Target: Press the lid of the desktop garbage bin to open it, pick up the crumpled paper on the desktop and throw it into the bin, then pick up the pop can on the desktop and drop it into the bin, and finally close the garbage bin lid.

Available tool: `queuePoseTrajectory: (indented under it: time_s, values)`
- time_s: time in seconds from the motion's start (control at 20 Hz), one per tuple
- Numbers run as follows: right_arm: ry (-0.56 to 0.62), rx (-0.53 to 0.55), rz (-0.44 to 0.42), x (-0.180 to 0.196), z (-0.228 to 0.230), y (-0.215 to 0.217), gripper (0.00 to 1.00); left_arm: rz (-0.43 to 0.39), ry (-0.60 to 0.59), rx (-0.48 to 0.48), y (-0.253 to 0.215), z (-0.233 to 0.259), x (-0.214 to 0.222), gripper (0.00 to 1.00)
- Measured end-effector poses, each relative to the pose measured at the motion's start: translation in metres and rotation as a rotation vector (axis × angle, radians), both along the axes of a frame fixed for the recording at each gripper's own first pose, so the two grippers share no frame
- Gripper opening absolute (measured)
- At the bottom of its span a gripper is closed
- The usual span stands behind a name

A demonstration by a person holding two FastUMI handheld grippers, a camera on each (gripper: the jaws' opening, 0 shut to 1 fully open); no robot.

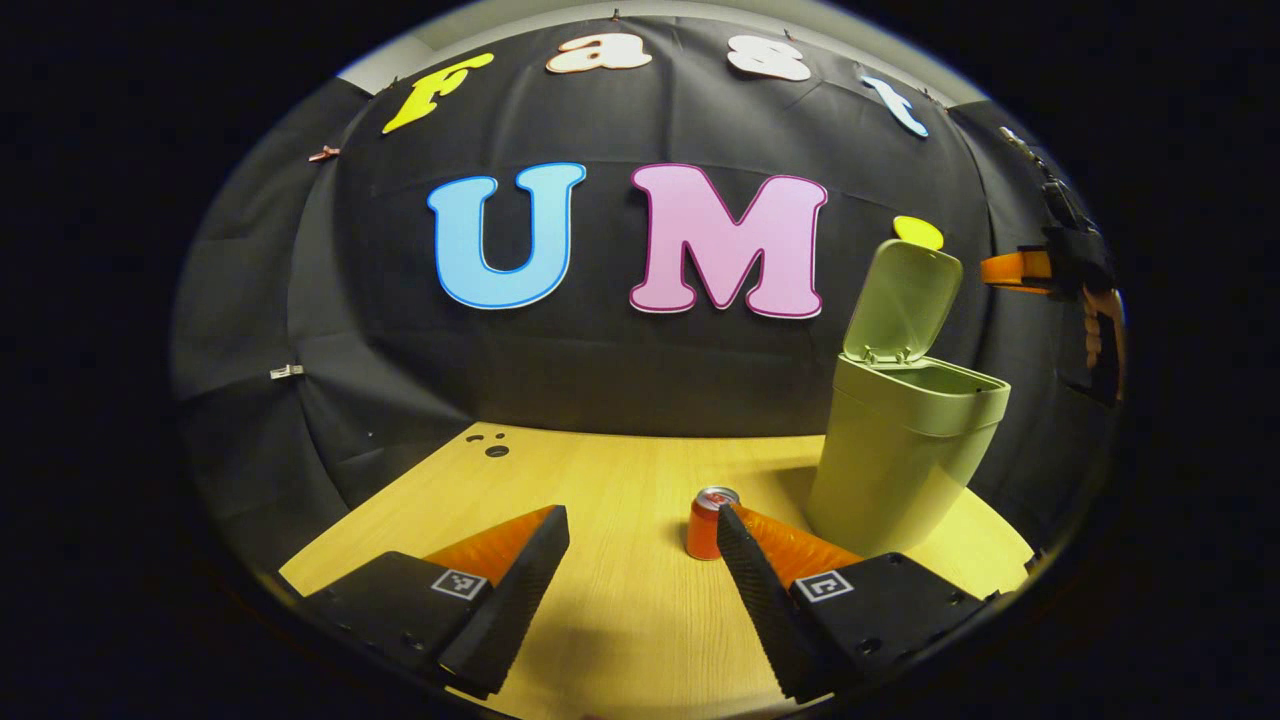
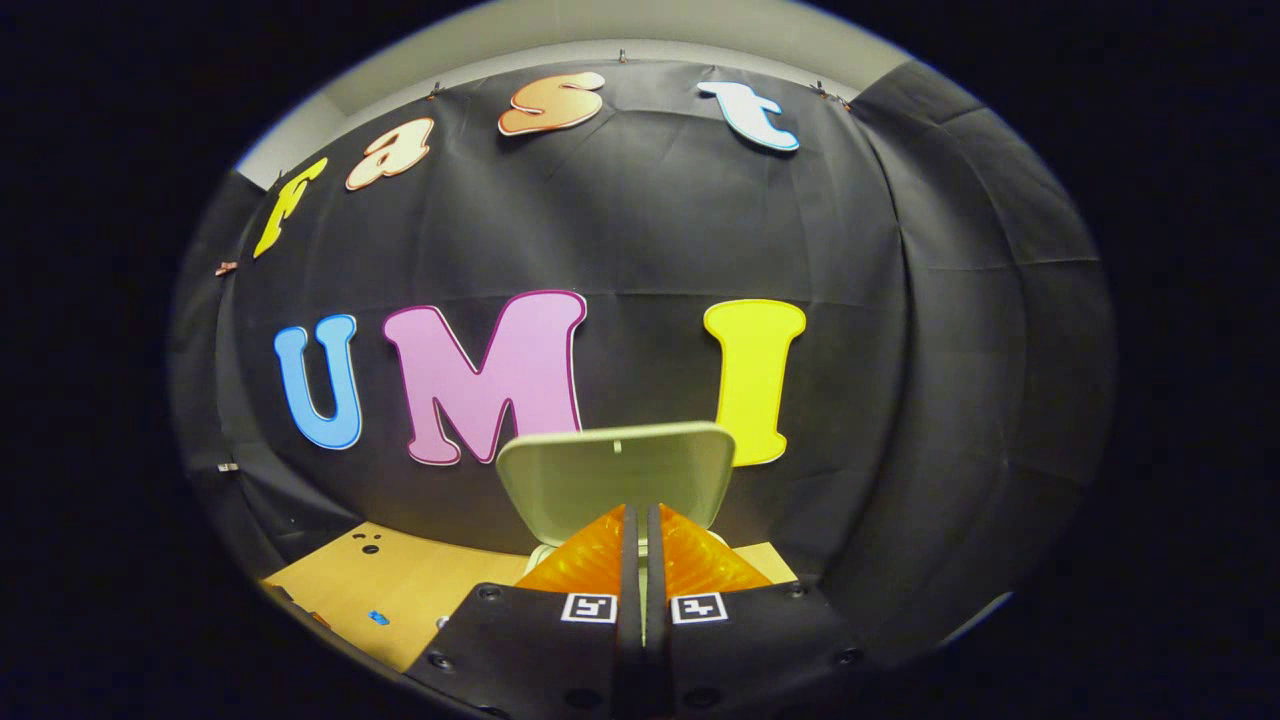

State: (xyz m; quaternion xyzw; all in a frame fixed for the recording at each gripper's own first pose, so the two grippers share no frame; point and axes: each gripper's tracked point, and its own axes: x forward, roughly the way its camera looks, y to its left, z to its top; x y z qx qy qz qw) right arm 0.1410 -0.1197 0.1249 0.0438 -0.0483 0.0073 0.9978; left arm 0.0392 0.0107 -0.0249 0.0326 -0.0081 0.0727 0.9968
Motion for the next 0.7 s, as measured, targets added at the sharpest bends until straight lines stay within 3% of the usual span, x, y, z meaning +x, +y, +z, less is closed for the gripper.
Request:
queuePoseTrajectory:
  time_s: [0.25, 0.7]
  values:
    - [0.004, -0.009, -0.016, -0.013, -0.002, -0.002, 0.05, 0.05, 0.004, -0.005, 0.032, -0.003, -0.004, 0.96]
    - [0.143, 0.022, -0.034, -0.032, -0.064, -0.011, 0.08, 0.096, 0.051, -0.044, 0.071, -0.022, 0.003, 0.96]
